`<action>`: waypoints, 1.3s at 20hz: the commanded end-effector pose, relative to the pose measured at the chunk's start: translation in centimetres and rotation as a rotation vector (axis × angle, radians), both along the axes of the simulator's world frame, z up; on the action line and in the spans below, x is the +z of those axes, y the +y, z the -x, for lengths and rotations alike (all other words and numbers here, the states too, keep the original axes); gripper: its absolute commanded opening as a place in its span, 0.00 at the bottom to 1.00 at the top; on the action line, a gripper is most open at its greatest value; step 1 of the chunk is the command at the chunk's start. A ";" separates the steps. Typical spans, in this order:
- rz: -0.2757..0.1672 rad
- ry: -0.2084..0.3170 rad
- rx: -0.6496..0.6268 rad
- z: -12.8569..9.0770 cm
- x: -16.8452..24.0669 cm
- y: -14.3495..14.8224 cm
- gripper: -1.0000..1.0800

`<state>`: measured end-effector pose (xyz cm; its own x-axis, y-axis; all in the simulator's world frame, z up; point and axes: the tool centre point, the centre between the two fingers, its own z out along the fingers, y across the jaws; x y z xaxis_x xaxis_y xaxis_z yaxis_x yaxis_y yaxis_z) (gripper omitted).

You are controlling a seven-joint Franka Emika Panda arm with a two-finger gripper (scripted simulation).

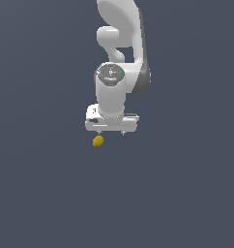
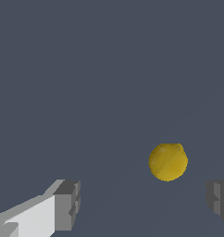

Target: Pick up the object and move it to a goal position.

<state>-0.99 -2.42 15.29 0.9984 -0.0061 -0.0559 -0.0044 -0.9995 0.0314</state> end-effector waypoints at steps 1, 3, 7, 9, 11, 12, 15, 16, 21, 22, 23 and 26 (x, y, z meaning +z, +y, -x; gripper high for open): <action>0.000 0.000 0.000 0.0 0.0 0.0 0.96; 0.000 -0.001 0.001 0.0 0.1 -0.1 0.96; 0.004 -0.008 0.007 -0.2 1.0 -1.1 0.96; 0.006 -0.012 0.010 -0.3 1.5 -1.5 0.96; 0.008 -0.014 0.010 -0.4 1.8 -1.7 0.96; 0.008 -0.014 0.010 -0.5 1.9 -1.7 0.96; 0.008 -0.013 0.009 -0.4 1.8 -1.6 0.96; 0.007 -0.013 0.011 -0.4 1.7 -1.7 0.96; 0.001 -0.018 0.024 -0.1 0.6 -2.4 0.96; -0.001 -0.019 0.028 0.0 0.2 -2.6 0.96; -0.003 -0.021 0.032 0.1 -0.2 -2.9 0.96; -0.011 -0.026 0.049 0.6 -1.6 -3.8 0.96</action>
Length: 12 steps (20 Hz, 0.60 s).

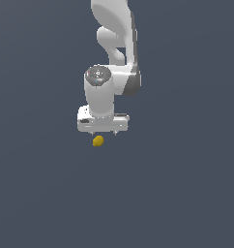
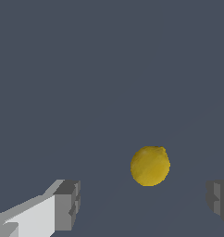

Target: Pick up the object and move it to a goal position.

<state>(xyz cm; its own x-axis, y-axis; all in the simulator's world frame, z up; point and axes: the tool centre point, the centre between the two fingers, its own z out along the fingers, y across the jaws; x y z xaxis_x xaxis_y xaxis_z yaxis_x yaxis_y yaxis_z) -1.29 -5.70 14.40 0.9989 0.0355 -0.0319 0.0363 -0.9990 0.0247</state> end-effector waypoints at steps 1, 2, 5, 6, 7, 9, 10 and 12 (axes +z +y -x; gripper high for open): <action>-0.006 -0.005 0.014 0.5 -1.3 -0.8 0.96; -0.009 -0.007 0.021 0.7 -1.9 -1.2 0.96; -0.016 -0.015 0.040 1.4 -3.6 -2.3 0.96; -0.018 -0.017 0.046 1.6 -4.1 -2.6 0.96; -0.020 -0.020 0.051 1.8 -4.5 -2.9 0.96; -0.023 -0.023 0.059 2.2 -5.3 -3.4 0.96; -0.024 -0.025 0.062 2.4 -5.6 -3.6 0.96; -0.025 -0.027 0.068 2.7 -6.1 -3.9 0.96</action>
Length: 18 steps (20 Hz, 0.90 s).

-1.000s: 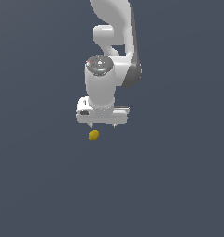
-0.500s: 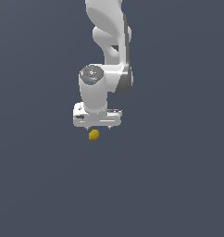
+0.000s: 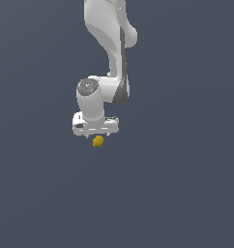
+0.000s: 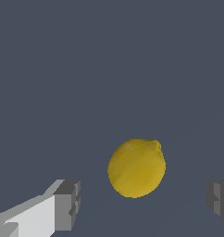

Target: Pick up the object and move it to a goal position.

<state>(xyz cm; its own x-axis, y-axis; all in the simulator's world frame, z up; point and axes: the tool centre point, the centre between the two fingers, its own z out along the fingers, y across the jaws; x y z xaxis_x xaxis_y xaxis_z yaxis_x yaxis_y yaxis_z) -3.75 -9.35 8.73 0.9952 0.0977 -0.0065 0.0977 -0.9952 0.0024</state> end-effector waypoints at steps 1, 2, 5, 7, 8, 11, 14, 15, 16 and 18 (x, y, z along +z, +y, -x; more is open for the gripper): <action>-0.002 -0.004 0.008 0.3 -0.6 -0.4 0.96; -0.002 -0.005 0.010 0.4 -0.7 -0.4 0.96; -0.003 -0.006 0.011 0.5 -0.9 -0.6 0.96; -0.003 -0.004 0.009 0.5 -0.8 -0.5 0.96; -0.003 -0.004 0.009 0.5 -0.9 -0.5 0.96; -0.003 -0.004 0.009 0.5 -1.7 -0.5 0.96; -0.003 -0.005 0.010 0.5 -3.0 -0.6 0.96; -0.003 -0.005 0.011 0.6 -3.5 -0.5 0.96; -0.003 -0.005 0.011 0.6 -4.0 -0.5 0.96; -0.003 -0.006 0.011 0.6 -4.9 -0.5 0.96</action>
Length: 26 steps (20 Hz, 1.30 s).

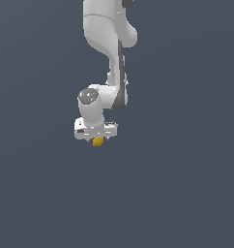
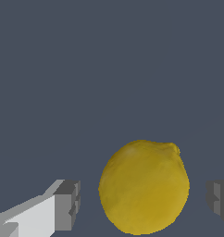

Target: Pick up the object and move it to a goal position.

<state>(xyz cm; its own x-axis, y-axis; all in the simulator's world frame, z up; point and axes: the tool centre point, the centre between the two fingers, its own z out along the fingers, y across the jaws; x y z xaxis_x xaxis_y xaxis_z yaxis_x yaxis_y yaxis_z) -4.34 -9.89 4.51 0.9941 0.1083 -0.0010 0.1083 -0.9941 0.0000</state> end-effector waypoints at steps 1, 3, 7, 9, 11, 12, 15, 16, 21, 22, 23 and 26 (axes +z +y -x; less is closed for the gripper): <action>0.000 -0.001 0.001 0.0 -1.0 0.0 0.96; 0.000 -0.001 0.001 0.0 -1.5 0.0 0.96; 0.000 -0.001 0.001 -0.1 -1.7 0.0 0.00; 0.000 -0.001 0.001 -0.1 -1.7 0.0 0.00; 0.000 -0.001 0.001 -0.1 -1.7 0.0 0.00; 0.000 -0.001 0.001 -0.1 -1.7 0.0 0.00; 0.000 -0.001 0.001 -0.1 -1.7 0.0 0.00; 0.000 -0.001 0.001 -0.1 -1.7 0.0 0.00; 0.000 -0.001 0.000 -0.4 -1.3 0.0 0.00; 0.000 -0.001 0.000 -0.5 -1.1 0.1 0.00; 0.000 -0.001 0.000 -0.7 -0.9 0.1 0.00; 0.000 -0.001 0.000 -1.6 0.0 0.3 0.00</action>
<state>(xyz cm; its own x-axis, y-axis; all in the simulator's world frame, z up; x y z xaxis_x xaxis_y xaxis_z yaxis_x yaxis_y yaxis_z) -3.25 -9.71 3.95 0.9941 0.1085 -0.0014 0.1085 -0.9941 -0.0002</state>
